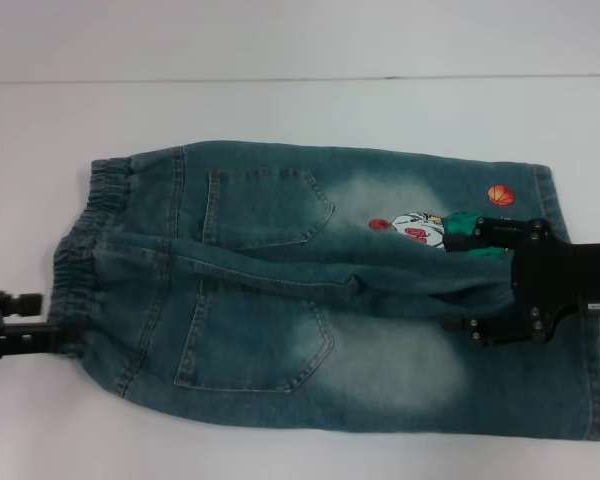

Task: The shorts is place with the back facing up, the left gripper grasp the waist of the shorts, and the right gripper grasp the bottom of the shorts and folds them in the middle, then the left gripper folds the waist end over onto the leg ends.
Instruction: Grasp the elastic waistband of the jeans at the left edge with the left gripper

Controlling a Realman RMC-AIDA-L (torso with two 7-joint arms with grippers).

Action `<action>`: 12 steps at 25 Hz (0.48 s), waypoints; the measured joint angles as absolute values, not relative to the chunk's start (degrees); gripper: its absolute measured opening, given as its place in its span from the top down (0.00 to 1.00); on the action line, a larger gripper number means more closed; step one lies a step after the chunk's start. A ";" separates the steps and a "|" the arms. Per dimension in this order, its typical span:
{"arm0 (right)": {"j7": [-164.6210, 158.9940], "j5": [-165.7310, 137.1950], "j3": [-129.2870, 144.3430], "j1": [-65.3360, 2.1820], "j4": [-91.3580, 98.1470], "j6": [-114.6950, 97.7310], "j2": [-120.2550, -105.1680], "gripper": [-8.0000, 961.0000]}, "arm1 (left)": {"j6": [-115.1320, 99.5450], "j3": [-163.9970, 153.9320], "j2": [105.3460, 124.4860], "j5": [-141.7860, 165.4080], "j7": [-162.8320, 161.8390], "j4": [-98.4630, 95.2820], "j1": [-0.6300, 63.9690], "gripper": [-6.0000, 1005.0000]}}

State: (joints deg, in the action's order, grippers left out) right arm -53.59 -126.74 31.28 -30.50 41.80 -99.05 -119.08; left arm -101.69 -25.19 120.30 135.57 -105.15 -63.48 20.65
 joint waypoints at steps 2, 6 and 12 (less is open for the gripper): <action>-53.51 -126.74 31.28 -30.45 41.79 -99.04 -119.08 0.09 | -98.48 -25.02 120.16 137.78 -105.36 -63.19 20.93 0.13; -53.43 -126.73 31.28 -30.36 41.77 -98.95 -119.09 0.09 | -94.86 -25.29 120.18 139.77 -105.39 -62.69 20.93 0.13; -53.63 -126.67 31.29 -30.50 42.01 -98.89 -119.16 0.09 | -94.56 -25.28 119.67 143.06 -111.62 -61.08 22.70 0.13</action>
